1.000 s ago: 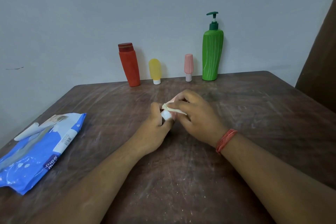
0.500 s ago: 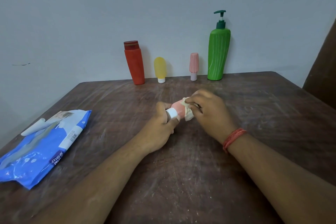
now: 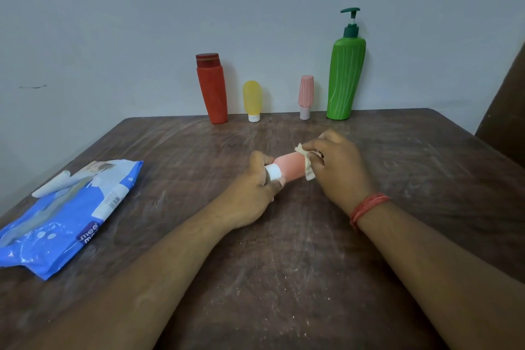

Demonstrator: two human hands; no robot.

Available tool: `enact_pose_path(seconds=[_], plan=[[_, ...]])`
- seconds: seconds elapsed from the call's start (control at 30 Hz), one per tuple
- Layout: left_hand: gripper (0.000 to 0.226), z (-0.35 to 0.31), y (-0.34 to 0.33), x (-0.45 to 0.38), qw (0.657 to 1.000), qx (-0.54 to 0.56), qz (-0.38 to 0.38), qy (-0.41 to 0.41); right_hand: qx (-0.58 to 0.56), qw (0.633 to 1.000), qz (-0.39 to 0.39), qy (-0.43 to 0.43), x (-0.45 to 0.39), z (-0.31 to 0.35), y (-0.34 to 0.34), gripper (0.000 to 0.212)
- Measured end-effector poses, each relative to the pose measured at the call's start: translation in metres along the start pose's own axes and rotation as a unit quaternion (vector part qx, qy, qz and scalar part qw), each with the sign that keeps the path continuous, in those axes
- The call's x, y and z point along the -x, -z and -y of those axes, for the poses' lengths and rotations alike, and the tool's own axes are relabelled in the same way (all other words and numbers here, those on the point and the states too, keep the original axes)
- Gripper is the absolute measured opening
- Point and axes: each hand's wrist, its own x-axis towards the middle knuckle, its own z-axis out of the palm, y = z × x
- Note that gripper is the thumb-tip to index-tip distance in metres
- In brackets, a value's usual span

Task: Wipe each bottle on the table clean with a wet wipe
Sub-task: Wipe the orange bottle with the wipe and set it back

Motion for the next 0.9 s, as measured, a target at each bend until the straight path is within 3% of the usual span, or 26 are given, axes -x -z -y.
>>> enact_pose_path(seconds=[0.13, 0.2, 0.43, 0.6, 0.9], plan=[[0.025, 0.003, -0.001, 0.001, 0.999, 0.044, -0.020, -0.002, -0.054, 0.988, 0.040, 0.136, 0.012, 0.026, -0.001, 0.020], [0.024, 0.004, -0.001, 0.000, 0.998, 0.055, -0.024, 0.002, -0.037, 0.984, 0.060, 0.164, 0.012, 0.027, -0.001, 0.018], [0.025, 0.004, 0.000, 0.001, 0.999, 0.029, -0.016, 0.006, -0.049, 0.998, 0.019, -0.030, -0.001, -0.011, 0.000, 0.027], [0.028, 0.009, 0.002, 0.000, 0.997, 0.074, -0.026, 0.007, -0.122, 0.992, 0.001, -0.023, 0.005, 0.005, -0.010, 0.035], [0.020, 0.016, 0.004, -0.008, 0.982, 0.184, -0.028, -0.001, -0.128, 0.989, -0.038, -0.061, -0.001, 0.005, -0.012, 0.037]])
